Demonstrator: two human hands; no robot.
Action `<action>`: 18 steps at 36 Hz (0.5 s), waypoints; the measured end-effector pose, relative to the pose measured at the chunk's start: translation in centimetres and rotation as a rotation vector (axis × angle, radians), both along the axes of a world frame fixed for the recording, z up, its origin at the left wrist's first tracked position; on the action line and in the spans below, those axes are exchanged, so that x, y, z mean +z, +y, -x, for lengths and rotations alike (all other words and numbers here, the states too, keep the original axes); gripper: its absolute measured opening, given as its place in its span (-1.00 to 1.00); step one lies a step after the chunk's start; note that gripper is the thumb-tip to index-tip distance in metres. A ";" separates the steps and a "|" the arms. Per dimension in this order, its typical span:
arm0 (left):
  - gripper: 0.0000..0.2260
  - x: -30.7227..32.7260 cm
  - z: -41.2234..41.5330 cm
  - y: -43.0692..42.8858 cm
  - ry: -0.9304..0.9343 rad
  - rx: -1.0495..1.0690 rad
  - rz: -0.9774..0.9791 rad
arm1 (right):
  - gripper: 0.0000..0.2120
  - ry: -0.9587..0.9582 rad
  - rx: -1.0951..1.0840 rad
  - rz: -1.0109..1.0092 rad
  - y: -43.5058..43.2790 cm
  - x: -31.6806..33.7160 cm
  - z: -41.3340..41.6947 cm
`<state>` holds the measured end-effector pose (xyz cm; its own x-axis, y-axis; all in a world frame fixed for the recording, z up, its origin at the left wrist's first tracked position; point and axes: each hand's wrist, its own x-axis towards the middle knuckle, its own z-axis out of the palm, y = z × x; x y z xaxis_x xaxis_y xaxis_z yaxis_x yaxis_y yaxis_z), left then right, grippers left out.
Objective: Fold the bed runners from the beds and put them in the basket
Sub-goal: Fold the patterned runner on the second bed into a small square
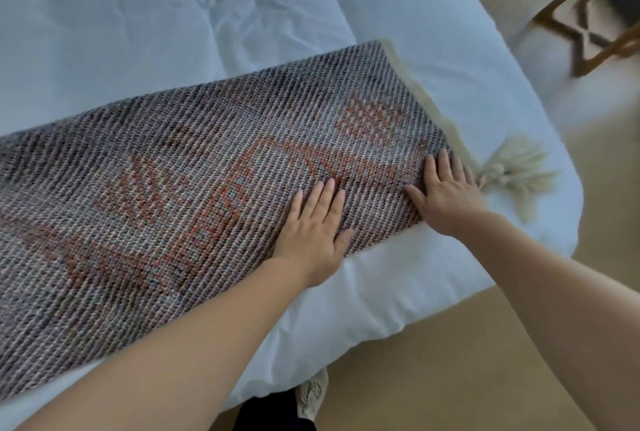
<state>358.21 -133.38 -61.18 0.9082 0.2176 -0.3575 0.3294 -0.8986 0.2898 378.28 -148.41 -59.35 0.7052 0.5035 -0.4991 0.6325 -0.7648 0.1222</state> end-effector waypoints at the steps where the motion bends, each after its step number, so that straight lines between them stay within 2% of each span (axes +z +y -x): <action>1: -0.43 0.0 -0.6 0.0 0.000 -0.001 -0.002 | -0.25 0.020 0.000 0.007 0.6 0.1 -0.3; 9: -0.40 -0.3 -5.0 0.0 -0.023 0.082 0.031 | -0.20 0.043 -0.019 0.036 5.5 0.8 -4.0; 18: -0.38 -1.8 -10.3 -1.5 -0.111 0.093 0.033 | -0.22 0.047 0.022 -0.078 10.2 -0.9 -9.1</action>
